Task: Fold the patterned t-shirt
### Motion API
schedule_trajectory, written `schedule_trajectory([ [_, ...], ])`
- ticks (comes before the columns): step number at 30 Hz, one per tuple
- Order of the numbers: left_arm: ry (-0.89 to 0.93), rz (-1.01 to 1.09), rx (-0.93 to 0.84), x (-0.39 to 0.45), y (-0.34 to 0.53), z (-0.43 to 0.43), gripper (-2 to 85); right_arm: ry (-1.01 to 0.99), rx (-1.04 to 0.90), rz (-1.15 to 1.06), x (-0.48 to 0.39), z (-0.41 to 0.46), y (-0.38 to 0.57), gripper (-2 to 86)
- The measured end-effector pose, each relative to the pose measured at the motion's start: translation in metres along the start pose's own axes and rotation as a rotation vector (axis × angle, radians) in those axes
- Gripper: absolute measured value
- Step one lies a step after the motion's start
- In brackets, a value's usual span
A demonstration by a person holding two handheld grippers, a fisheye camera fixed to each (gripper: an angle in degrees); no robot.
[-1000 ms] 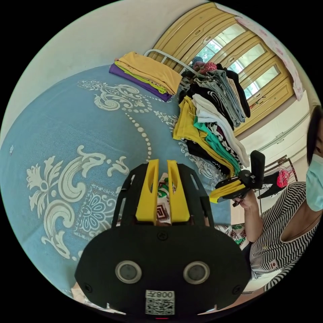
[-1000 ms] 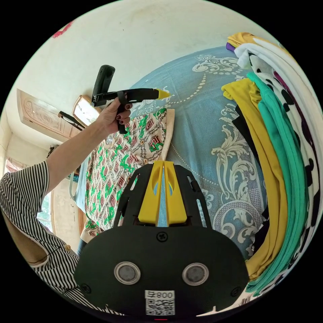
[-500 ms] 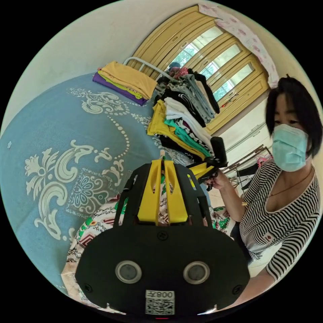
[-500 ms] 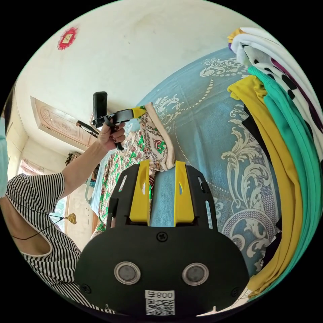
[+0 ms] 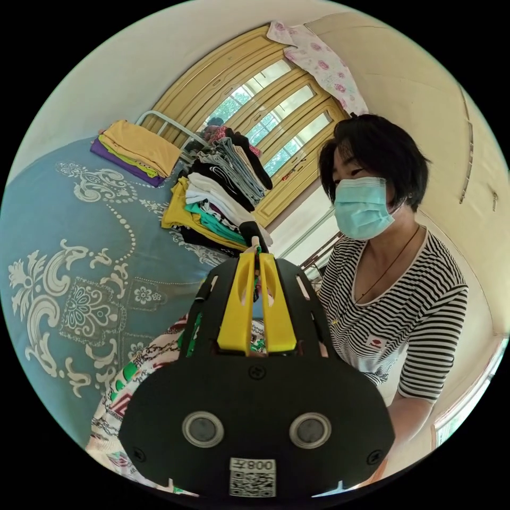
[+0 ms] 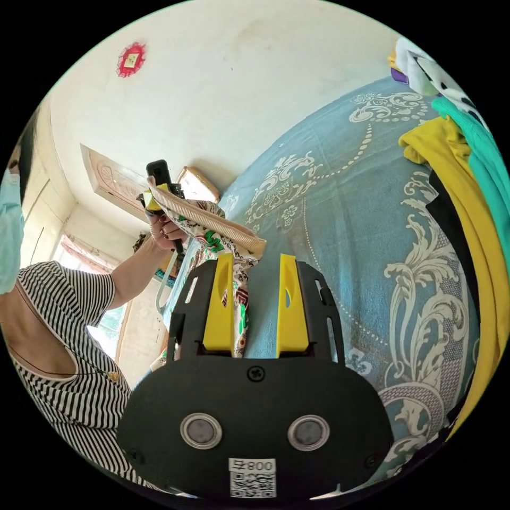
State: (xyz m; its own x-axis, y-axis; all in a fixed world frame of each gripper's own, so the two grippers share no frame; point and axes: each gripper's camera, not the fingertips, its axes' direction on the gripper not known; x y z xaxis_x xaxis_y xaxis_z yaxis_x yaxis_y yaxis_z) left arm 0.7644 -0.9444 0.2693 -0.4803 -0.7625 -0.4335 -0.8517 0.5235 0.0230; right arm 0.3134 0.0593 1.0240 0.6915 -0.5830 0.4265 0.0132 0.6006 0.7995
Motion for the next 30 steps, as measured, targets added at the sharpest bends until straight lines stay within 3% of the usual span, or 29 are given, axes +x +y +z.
schedule_trajectory([
  [7, 0.042, 0.013, -0.021, 0.009, -0.001, -0.011, 1.7, -0.132, 0.013, -0.034, 0.01, -0.003, -0.002, 9.6],
  [13, -0.058, -0.018, -0.009, 0.0, -0.004, -0.026, 1.8, -0.188, 0.075, -0.08, 0.007, -0.015, -0.001, 2.2],
  [21, -0.216, -0.152, -0.029, -0.056, -0.027, -0.023, 1.8, 0.024, 0.066, -0.078, -0.018, -0.029, -0.004, 1.0],
  [26, -0.319, -0.184, -0.287, -0.086, -0.046, 0.027, 2.1, 0.158, -0.012, 0.028, -0.009, -0.013, -0.011, 1.1],
  [30, -0.382, -0.232, -0.371, -0.095, -0.044, 0.046, 2.8, 0.266, -0.178, 0.11, -0.001, 0.016, -0.021, 1.2],
])
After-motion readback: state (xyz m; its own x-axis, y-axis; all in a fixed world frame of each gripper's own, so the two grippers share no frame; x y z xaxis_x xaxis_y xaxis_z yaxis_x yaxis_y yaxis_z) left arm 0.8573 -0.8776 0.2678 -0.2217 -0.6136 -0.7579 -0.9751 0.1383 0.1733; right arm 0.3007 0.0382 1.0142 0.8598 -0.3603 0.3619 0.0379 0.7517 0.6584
